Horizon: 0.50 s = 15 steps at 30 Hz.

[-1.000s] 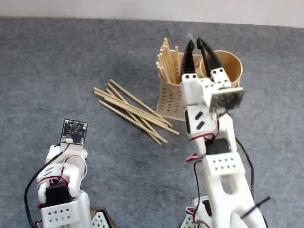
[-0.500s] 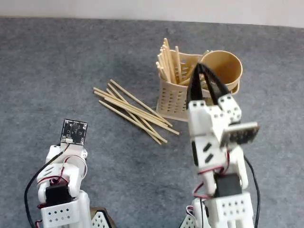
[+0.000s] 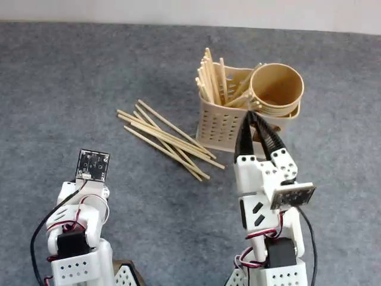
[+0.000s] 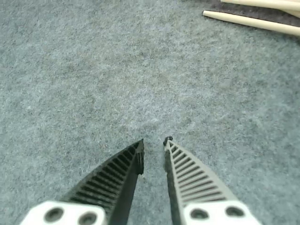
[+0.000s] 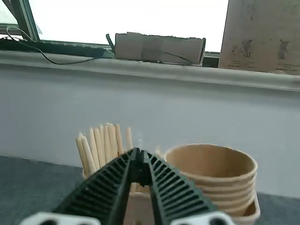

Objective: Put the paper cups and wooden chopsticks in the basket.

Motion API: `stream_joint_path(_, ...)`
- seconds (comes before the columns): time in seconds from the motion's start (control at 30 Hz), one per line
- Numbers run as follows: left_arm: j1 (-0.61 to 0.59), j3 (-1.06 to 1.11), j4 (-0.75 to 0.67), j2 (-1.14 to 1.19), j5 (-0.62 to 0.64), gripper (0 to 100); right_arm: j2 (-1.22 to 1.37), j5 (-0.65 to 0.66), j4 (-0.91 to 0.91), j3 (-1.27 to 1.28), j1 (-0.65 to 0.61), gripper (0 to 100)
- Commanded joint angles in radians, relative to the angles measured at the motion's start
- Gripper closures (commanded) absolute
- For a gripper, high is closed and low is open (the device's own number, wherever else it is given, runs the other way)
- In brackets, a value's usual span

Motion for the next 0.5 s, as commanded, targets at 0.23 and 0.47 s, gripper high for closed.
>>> stream_joint_path(0.23,-0.004,0.019,-0.018,-0.007,-0.006,91,-0.004,-0.009,0.16,0.203,0.077,99.3)
stream_joint_path(0.47,-0.004,0.019,-0.017,-0.007,-0.006,91,-0.005,-0.009,0.403,0.234,0.073,99.3)
